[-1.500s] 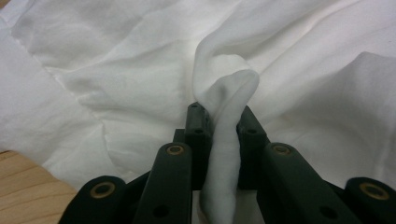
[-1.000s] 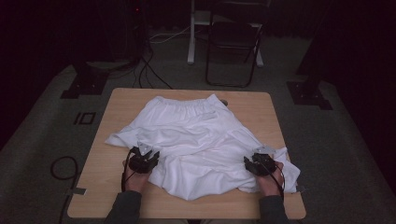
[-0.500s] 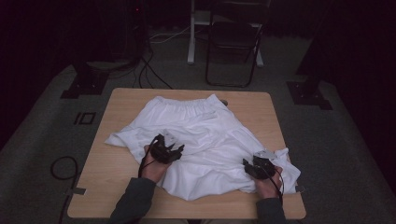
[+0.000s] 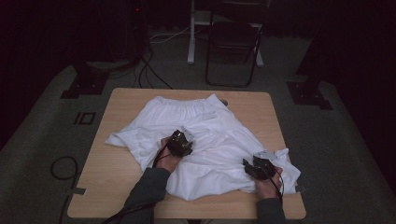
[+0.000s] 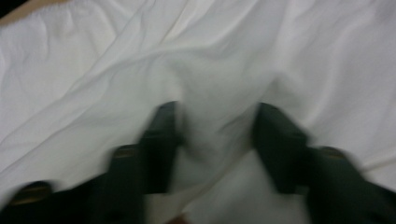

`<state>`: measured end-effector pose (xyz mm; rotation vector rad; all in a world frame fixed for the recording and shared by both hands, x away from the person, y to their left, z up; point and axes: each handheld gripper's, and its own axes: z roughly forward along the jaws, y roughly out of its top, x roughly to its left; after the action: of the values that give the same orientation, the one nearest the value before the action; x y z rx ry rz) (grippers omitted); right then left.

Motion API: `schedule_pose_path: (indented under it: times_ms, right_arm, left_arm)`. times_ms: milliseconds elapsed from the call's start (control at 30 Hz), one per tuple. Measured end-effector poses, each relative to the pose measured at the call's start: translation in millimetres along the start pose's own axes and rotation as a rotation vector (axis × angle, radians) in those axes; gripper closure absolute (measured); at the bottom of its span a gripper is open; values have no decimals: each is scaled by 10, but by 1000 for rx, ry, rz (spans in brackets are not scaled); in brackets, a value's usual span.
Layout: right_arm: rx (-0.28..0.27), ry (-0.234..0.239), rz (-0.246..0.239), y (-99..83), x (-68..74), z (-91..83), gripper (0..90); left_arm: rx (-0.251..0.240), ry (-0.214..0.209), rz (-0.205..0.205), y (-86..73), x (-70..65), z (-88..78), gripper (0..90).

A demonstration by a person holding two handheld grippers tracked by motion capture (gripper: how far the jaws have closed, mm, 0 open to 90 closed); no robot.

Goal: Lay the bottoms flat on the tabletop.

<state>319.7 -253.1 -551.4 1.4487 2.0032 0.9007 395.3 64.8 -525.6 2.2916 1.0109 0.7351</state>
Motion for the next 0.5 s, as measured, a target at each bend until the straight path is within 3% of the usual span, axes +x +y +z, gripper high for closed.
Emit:
schedule_pose_path:
  times_ms: [67, 133, 233, 267, 400, 433, 500]
  right_arm:
    - [0, 1, 0, 0, -1, 0, 491]
    - [1, 0, 2, 1, 0, 0, 491]
    - [3, 0, 3, 2, -1, 0, 491]
    - [3, 1, 3, 3, -3, 1, 492]
    - [4, 2, 3, 5, -4, 1, 493]
    - [4, 2, 1, 5, -6, 1, 494]
    - [8, 1, 2, 10, -8, 1, 498]
  left_arm:
    - [7, 12, -17, -48, 45, -29, 761]
    - [-3, 2, -47, -94, 93, -76, 844]
    - [-8, -3, -66, -166, 148, -145, 861]
    - [-23, -5, -90, -319, 236, -277, 863]
    - [-39, 5, -127, -500, 341, -437, 869]
    - [-37, 32, -152, -639, 417, -543, 872]
    - [-34, 42, -188, -797, 505, -644, 875]
